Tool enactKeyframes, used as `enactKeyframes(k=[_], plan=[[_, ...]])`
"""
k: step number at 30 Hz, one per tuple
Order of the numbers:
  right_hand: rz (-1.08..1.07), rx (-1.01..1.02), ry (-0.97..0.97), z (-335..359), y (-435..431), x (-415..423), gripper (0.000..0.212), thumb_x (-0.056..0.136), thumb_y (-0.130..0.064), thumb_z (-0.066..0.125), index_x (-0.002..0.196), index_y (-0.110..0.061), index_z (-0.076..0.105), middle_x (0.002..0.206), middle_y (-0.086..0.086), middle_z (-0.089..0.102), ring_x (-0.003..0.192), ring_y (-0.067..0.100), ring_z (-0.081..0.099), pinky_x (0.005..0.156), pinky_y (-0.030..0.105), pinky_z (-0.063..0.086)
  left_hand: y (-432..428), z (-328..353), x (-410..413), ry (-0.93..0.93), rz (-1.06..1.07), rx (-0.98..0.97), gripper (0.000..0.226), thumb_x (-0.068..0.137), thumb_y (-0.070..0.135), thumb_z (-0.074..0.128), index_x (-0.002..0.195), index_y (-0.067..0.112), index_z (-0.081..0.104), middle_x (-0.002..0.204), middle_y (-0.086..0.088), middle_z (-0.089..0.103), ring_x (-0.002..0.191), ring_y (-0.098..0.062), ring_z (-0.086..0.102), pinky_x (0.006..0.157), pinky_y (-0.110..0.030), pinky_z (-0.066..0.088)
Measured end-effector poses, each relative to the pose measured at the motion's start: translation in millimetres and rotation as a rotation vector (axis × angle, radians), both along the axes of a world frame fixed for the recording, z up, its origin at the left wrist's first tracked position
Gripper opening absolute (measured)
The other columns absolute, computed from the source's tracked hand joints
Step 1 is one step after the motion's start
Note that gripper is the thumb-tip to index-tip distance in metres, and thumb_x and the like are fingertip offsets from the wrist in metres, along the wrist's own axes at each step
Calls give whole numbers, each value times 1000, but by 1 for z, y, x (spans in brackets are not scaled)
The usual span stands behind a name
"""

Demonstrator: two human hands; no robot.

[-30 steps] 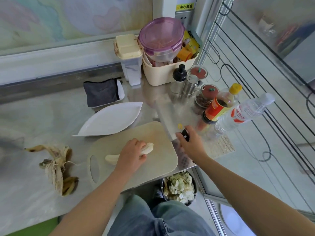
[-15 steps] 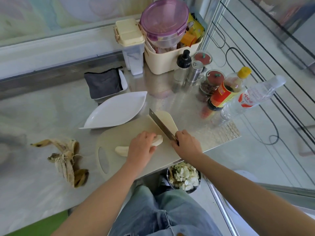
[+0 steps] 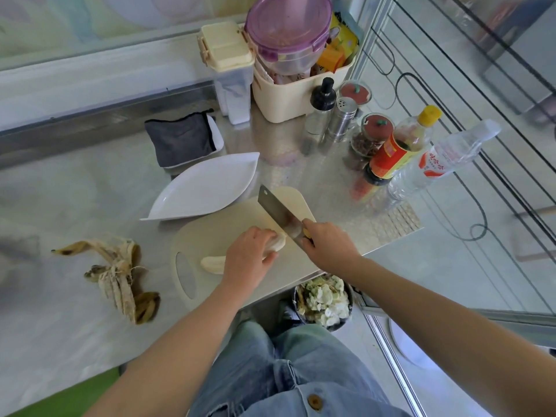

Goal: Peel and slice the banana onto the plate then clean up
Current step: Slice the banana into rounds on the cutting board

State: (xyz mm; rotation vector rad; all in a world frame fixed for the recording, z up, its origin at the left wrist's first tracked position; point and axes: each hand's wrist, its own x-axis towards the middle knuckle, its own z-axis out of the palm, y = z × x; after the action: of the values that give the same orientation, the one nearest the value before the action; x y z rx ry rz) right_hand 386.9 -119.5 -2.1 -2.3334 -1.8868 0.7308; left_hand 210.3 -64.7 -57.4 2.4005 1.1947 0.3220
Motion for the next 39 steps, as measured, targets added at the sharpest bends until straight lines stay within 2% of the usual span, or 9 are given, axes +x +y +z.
enactKeyframes(k=[4,11,14,16,19,25,28,32,39], plan=[[2,-15,-19,4,-4,-2,10,92,-20,43,96,-13,48,70,1,44,65,26,46,58,31,36,1,-1,1,34,39,-17,27,81,30,72,106,26,64,93,6,60,82,-13,57,63,-20,36],[16,-79,-35,13,-5,-4,16,95,-18,41,106,-12,50,76,3,45,67,25,44,55,27,29,0,-1,2,42,73,-10,25,78,29,75,101,27,67,89,7,59,80,-13,57,58,-22,34],[-11,-111,-16,1,-6,-10,8,94,-17,41,98,-13,46,77,3,45,70,29,50,57,28,31,0,-2,3,43,79,-23,24,78,30,74,101,27,67,89,8,58,80,-14,57,58,-24,34],[-40,-119,21,-10,-9,-16,4,94,-18,42,92,-15,41,81,6,50,78,32,55,61,31,34,0,-1,3,44,80,-26,24,78,31,74,101,27,66,88,8,58,79,-15,57,56,-26,37],[-84,-91,39,-17,-12,-18,9,96,-22,44,93,-14,44,89,9,58,77,28,54,62,32,35,0,-1,2,41,78,-32,24,78,31,75,100,27,65,86,8,57,79,-16,56,55,-28,40],[-88,12,56,1,-7,-10,9,92,-19,47,88,-12,46,72,2,47,65,26,46,57,30,32,1,-2,1,41,70,-3,25,78,31,75,102,26,68,87,8,59,77,-12,56,57,-22,32],[-50,-7,44,9,-4,-7,9,91,-17,45,92,-10,51,69,2,45,65,26,45,57,30,33,1,0,1,44,69,3,25,77,29,76,100,24,68,87,6,60,77,-14,57,56,-23,32],[-13,-32,37,12,-6,-7,10,91,-16,43,83,-14,38,60,-3,34,63,26,43,57,31,33,1,0,2,57,76,-5,24,77,30,75,99,25,68,88,6,59,78,-15,57,55,-24,32],[-14,-6,6,9,-7,-9,12,93,-16,42,83,-16,36,60,-7,32,61,24,41,47,26,24,1,0,1,57,79,-3,24,77,32,75,100,26,68,87,8,59,77,-11,55,56,-21,30]])
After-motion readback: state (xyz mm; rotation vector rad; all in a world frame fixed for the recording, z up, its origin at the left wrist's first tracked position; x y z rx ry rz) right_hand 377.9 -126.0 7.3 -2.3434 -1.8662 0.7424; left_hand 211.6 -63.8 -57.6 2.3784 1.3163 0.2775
